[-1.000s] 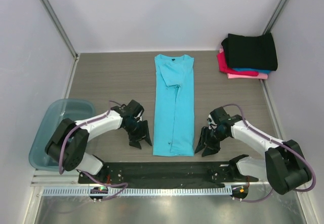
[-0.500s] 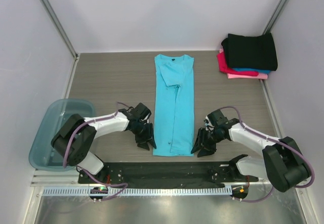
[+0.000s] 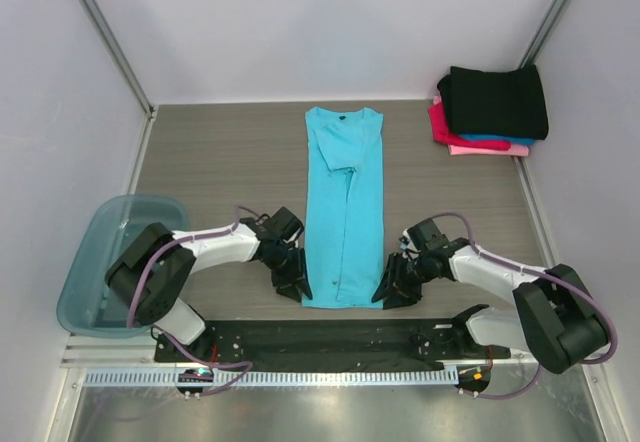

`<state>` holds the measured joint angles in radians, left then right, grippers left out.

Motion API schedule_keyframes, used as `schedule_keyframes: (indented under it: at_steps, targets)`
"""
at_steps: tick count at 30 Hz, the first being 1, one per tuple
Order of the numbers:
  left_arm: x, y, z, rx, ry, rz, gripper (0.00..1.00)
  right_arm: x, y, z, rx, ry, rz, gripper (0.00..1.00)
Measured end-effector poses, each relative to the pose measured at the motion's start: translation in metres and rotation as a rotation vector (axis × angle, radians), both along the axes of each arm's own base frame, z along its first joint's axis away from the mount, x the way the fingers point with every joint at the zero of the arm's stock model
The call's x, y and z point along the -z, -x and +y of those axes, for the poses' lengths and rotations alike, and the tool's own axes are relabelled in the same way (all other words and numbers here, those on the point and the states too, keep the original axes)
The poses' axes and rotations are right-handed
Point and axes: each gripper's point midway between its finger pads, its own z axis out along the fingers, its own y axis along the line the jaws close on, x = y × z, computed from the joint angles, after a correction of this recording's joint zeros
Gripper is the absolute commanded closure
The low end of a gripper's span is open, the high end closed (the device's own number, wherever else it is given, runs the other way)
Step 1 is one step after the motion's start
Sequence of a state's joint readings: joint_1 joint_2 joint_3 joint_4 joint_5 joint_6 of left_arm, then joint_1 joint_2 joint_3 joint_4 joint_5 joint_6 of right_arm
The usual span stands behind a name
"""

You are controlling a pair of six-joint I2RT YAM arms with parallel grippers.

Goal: Fold and stack the t-shirts
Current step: Fold the tshirt

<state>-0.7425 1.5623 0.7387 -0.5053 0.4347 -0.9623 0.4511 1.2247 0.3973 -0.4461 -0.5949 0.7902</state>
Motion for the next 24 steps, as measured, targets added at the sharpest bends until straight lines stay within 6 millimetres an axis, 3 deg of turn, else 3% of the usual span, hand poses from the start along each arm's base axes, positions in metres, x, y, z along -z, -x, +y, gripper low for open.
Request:
schedule_keyframes:
  at_steps: [1,2,4,6,13,20,24]
  targets:
    - [0.001,0.001,0.0,0.0,-0.001,0.002,0.72,0.001,-0.001,0.001,0.001,-0.004,0.0,0.61]
    - [0.001,0.001,0.0,-0.001,-0.001,0.005,0.82,0.001,-0.001,0.002,0.0,-0.009,0.0,0.63]
    - [0.004,0.003,0.001,-0.005,-0.005,0.015,0.95,0.002,-0.002,0.004,0.001,-0.016,0.002,0.74]
    - [0.005,0.003,0.0,-0.003,-0.005,0.017,1.0,0.003,-0.004,0.004,-0.002,-0.014,-0.007,0.99]
    - [-0.001,-0.01,0.008,0.029,-0.026,-0.048,1.0,-0.004,-0.004,0.0,-0.023,0.001,-0.055,0.99]
    - [-0.037,-0.087,0.016,-0.02,0.015,-0.244,1.0,-0.044,-0.04,0.007,-0.051,-0.034,-0.217,0.99]
    - [-0.061,-0.114,0.007,-0.004,0.049,-0.34,1.0,-0.06,-0.064,0.008,-0.044,-0.037,-0.276,0.99]
